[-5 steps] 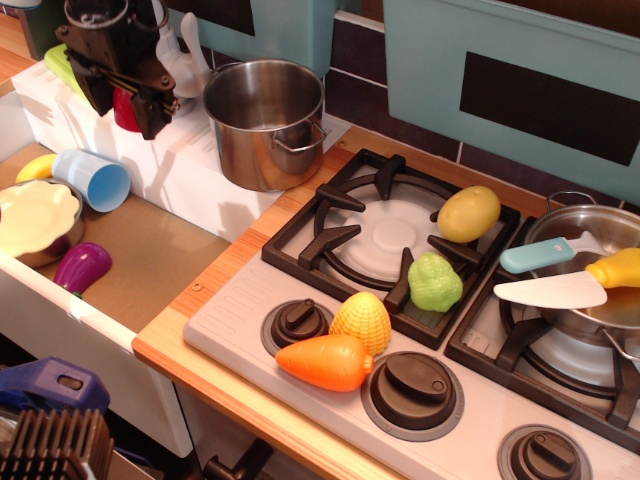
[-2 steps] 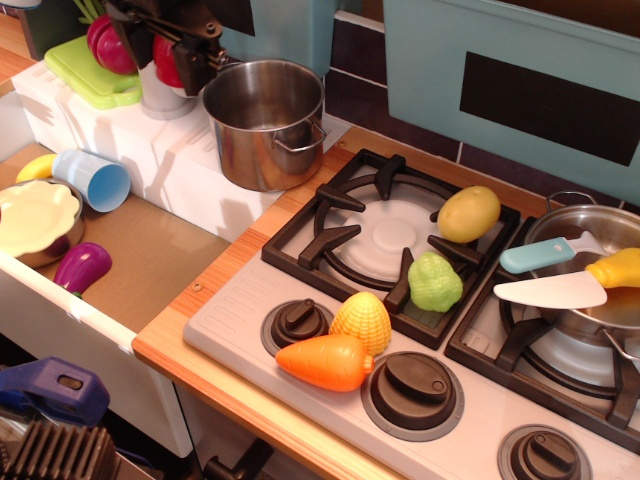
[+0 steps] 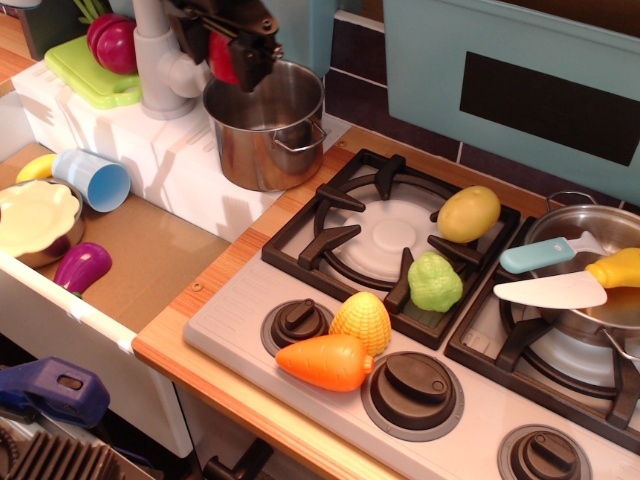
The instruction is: Put sweet potato in pot
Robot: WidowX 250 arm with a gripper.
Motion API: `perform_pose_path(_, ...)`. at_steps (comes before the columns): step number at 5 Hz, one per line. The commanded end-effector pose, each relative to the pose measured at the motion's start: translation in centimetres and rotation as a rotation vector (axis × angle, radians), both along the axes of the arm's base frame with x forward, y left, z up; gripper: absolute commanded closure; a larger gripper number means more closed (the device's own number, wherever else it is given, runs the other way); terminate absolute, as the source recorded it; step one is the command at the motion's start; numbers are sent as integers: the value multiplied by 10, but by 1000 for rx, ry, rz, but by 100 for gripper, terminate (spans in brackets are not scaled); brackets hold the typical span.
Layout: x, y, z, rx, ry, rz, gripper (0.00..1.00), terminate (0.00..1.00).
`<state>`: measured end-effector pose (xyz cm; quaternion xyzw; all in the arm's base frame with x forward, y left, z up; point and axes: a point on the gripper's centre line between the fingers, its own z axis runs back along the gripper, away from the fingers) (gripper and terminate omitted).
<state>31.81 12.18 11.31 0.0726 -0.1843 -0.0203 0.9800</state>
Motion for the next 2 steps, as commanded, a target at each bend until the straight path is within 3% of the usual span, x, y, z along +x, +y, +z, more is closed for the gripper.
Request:
perform_pose_path(1,19,0,8,-30,-37,-32,0,0)
perform_pose_path(2,19,0,8,-30,-37,-32,0,100)
